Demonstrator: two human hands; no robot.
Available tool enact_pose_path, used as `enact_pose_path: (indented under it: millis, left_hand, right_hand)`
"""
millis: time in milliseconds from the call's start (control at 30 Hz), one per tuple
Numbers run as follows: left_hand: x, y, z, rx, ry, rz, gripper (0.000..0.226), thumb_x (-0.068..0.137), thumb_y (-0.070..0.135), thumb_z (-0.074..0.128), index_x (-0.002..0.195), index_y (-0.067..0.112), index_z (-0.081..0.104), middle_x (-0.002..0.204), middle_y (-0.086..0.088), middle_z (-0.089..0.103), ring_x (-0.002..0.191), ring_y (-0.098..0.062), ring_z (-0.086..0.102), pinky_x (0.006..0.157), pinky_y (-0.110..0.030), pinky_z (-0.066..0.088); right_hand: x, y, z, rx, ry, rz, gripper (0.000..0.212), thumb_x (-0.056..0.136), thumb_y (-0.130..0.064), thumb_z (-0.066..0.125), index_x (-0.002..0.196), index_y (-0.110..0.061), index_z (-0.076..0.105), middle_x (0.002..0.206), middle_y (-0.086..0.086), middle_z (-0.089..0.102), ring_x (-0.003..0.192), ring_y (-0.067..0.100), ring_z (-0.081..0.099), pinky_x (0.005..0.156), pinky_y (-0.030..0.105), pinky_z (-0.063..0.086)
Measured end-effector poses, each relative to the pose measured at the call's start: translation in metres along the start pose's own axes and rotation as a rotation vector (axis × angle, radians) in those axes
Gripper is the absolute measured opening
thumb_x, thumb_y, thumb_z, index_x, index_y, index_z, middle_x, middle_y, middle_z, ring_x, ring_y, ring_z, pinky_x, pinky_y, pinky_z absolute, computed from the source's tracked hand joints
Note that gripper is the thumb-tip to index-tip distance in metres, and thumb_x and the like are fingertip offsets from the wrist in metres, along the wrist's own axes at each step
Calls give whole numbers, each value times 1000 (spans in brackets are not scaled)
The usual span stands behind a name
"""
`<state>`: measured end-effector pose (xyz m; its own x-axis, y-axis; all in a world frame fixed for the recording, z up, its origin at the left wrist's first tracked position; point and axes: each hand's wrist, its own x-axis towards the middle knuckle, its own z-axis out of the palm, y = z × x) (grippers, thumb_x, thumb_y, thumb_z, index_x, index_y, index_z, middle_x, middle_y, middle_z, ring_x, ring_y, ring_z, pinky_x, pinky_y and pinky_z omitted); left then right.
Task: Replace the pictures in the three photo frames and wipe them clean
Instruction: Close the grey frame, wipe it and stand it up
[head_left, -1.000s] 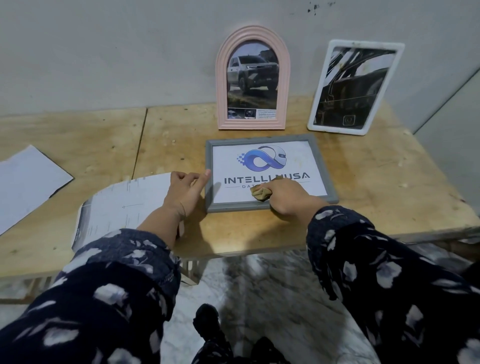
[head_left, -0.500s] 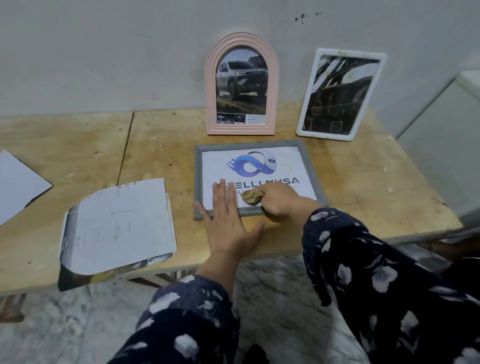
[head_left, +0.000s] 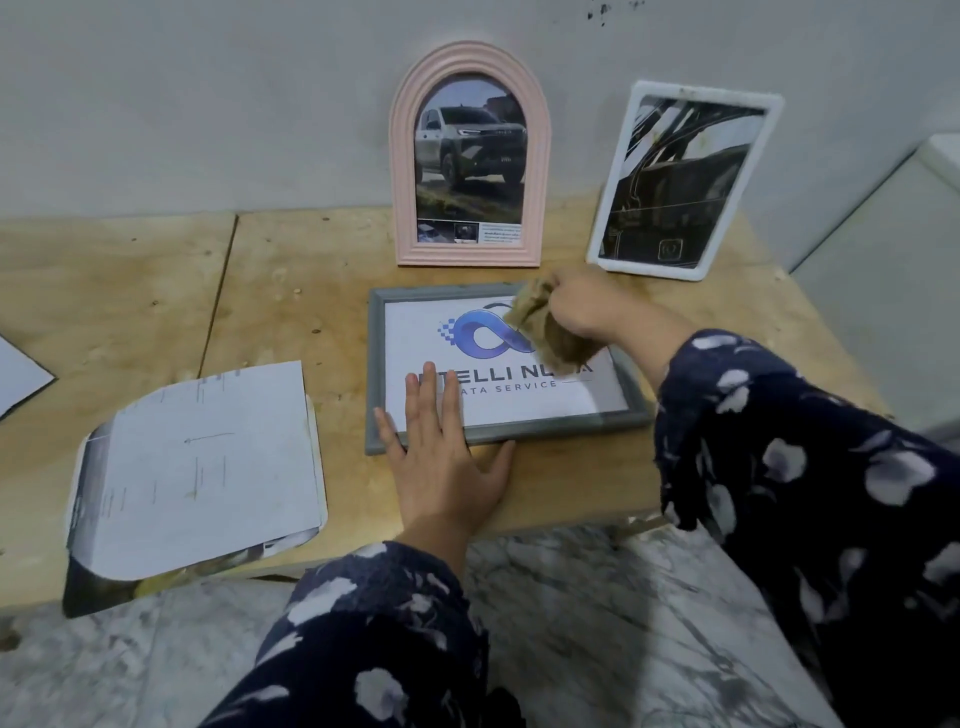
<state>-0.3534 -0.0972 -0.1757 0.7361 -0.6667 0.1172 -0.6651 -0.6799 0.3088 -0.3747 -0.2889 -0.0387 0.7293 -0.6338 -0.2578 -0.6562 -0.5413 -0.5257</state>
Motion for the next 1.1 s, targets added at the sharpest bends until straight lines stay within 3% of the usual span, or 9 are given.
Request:
enact_pose_path:
  millis: [100,200,333,433,500,700,900,1033,1100]
  left_hand:
    - [3,-1,3,32,2,-1,96,78,74,39,153,21,9,162,-2,0,149,-20,-5,116,-53,-6]
    - [5,-2,4,52,-2,-27,98,77,79,33,152,24,3,162,0,-3,149,-20,-5,115,-51,-9]
    - [7,-2,7,72,-17,-45,99,77,81,30,152,26,-5,161,1,-10,148,-19,-10,115,-50,-13]
    - [6,-1,7,77,-11,-65,101,76,82,31,152,26,-5,161,1,-11,148,-20,-11,116,-50,-13]
    - [6,-2,7,76,-12,-74,101,76,82,32,152,27,-5,161,1,-9,148,-20,-9,115,-49,-14]
    - [7,-5,-1,79,-28,-66,102,76,82,28,154,24,-1,162,0,-9,148,-21,-10,115,-48,-16]
    - [6,-2,-5,69,-30,-48,99,76,82,24,154,24,1,162,1,-7,148,-19,-9,115,-48,-15]
    - [7,-1,-4,54,-15,-43,98,76,80,28,154,23,6,162,1,-2,149,-19,-4,115,-47,-14]
    - [6,-2,-3,61,-13,-43,98,77,80,30,154,24,7,162,1,0,149,-18,-2,116,-47,-13]
  right_hand:
    - [30,6,15,-119,179,-68,32,88,-3,47,79,-30,60,96,-8,66,83,15,61,72,23,51]
    - [35,29,62,-366,57,-69,39,78,3,41,90,-31,55,106,3,58,98,27,56,78,35,47]
    - [34,43,82,-443,-71,-81,67,86,3,41,148,-19,29,155,4,27,142,26,24,114,44,26]
    - [28,42,75,-345,-44,-71,49,76,5,43,114,-24,55,123,3,57,119,29,46,93,41,47]
    - [14,40,77,-315,-51,-90,36,69,5,38,91,-20,53,102,0,61,108,27,49,83,41,50]
    - [-47,47,81,-234,-45,-87,53,88,-2,43,134,-27,54,134,7,55,119,27,49,98,30,37]
    - [-48,37,42,-99,-225,-4,33,88,-8,52,112,-22,70,122,-2,66,114,18,58,98,28,46]
    - [-13,29,-5,-17,46,-42,37,84,2,47,86,-28,67,105,-10,68,98,14,60,82,25,46]
    - [2,29,-11,-190,264,-118,35,87,0,47,102,-26,64,108,-2,65,98,24,59,73,28,38]
